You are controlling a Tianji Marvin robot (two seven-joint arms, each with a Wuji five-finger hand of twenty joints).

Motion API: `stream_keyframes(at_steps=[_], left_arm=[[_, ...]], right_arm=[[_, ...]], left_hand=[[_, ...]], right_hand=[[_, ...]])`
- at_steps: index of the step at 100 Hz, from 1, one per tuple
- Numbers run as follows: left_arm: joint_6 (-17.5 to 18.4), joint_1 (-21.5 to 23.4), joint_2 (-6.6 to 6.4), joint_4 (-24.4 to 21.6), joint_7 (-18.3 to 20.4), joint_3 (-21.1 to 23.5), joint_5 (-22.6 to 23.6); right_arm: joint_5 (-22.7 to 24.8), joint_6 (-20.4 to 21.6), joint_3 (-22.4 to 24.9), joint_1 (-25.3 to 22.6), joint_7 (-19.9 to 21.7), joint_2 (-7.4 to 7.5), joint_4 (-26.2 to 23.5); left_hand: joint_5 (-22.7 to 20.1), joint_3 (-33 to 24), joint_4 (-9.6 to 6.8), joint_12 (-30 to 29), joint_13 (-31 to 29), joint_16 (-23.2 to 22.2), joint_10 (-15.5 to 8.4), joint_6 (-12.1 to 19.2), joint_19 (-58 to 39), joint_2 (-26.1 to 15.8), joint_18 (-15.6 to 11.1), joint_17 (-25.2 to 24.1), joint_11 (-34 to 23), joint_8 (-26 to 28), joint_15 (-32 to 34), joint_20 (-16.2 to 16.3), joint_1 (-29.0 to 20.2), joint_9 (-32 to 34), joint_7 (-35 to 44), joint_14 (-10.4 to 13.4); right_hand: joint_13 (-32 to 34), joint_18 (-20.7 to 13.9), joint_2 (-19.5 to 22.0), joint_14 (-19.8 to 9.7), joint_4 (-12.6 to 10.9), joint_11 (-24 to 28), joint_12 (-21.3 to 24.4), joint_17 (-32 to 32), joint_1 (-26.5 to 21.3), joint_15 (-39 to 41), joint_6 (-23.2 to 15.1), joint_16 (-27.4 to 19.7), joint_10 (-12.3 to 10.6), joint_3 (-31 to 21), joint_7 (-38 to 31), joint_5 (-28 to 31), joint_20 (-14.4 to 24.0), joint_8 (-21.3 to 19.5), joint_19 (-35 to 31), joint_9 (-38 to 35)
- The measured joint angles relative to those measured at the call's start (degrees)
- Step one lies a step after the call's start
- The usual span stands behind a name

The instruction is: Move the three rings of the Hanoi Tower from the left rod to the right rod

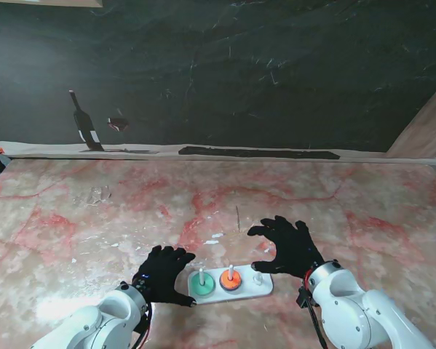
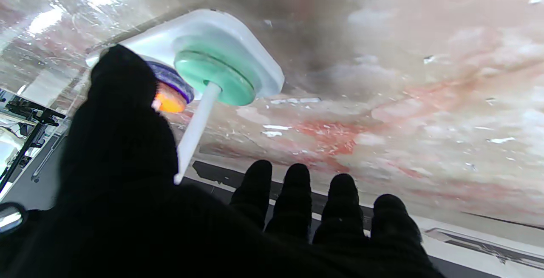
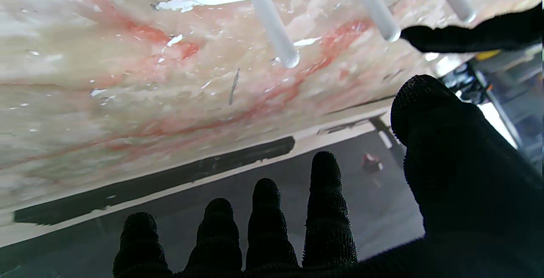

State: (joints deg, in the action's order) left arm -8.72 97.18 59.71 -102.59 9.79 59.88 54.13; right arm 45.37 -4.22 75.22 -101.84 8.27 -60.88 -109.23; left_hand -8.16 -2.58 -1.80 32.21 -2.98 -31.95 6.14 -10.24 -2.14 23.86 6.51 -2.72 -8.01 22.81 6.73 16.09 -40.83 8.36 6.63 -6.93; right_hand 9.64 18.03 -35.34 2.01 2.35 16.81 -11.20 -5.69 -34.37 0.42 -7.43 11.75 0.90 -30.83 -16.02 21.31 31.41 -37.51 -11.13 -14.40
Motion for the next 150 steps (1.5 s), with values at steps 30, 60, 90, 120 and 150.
stream_keyframes(at_steps=[30,60,90,120,150], left_arm=[[1.97,-2.76,0.02,3.05,-0.55,-2.36,-1.4],[3.27,-5.31,-0.04,4.92,-0.59,-5.47,-1.68],[4.09,-7.44,-0.05,7.08,-2.34,-8.24,0.32],[4.67,-9.1,-0.03,9.07,-3.33,-9.85,0.37],[4.07,-10.21,0.19,10.85,-4.5,-10.78,-0.49]], right_arm=[[-1.97,-2.87,-0.39,-2.67,-5.46,-0.97,-1.05],[-2.92,-3.27,-0.77,-3.46,-6.56,-1.45,-1.46],[-4.27,-3.62,0.33,-4.11,-6.39,-1.62,-1.77],[-5.0,-4.02,0.54,-4.14,-5.58,-1.62,-1.78],[-5.64,-4.54,0.28,-3.9,-5.05,-1.61,-1.78]], left_hand=[[0.01,0.01,0.0,2.03,0.01,-0.69,0.0,0.36,0.02,0.0,0.0,0.01,0.04,3.33,-0.39,-0.67,0.0,0.0,-0.89,0.0],[0.01,0.01,0.0,3.43,0.01,-1.35,0.0,1.29,0.02,0.89,0.0,0.01,-0.93,3.71,-0.4,-0.68,-0.02,0.0,-0.93,0.0],[-1.23,-0.72,0.0,6.58,0.0,-2.68,-1.34,3.96,-0.59,2.76,0.0,0.01,-9.87,6.1,2.84,0.13,-0.2,1.23,6.17,0.0],[-2.28,-3.96,0.0,7.16,-0.51,-2.69,-1.7,8.45,-1.31,4.3,0.18,-0.01,-13.6,7.05,5.84,1.33,-0.34,2.46,11.71,0.0],[-5.17,-4.89,0.0,7.13,-0.51,-2.69,-1.71,8.56,-1.31,3.31,0.23,-0.02,-13.79,6.78,5.99,1.96,-0.21,2.43,12.28,0.0]], right_hand=[[0.03,0.14,0.57,0.59,0.0,0.39,-0.05,-0.05,-0.13,-0.03,-0.03,0.01,0.11,0.57,-1.44,2.89,0.0,0.15,-0.02,-1.3],[0.04,0.19,1.13,0.66,0.0,0.38,-0.05,-0.06,-1.35,-0.03,0.01,0.01,0.66,1.22,-2.01,3.67,0.0,0.72,-0.02,-1.3],[0.04,0.19,1.25,0.66,0.0,0.38,-0.05,-0.06,-1.36,-0.04,0.02,0.01,0.73,1.8,-2.04,3.68,0.0,1.03,-0.02,-1.3],[0.04,0.22,1.75,0.69,0.0,0.38,-0.05,-0.05,-1.67,-0.04,0.63,0.01,0.85,1.84,-2.05,3.67,0.0,1.6,-0.02,-1.3],[0.04,0.23,2.3,0.69,0.0,0.38,-0.05,-0.05,-1.67,-0.04,0.67,0.01,1.28,1.93,-2.08,3.67,0.0,1.65,-0.02,-1.3]])
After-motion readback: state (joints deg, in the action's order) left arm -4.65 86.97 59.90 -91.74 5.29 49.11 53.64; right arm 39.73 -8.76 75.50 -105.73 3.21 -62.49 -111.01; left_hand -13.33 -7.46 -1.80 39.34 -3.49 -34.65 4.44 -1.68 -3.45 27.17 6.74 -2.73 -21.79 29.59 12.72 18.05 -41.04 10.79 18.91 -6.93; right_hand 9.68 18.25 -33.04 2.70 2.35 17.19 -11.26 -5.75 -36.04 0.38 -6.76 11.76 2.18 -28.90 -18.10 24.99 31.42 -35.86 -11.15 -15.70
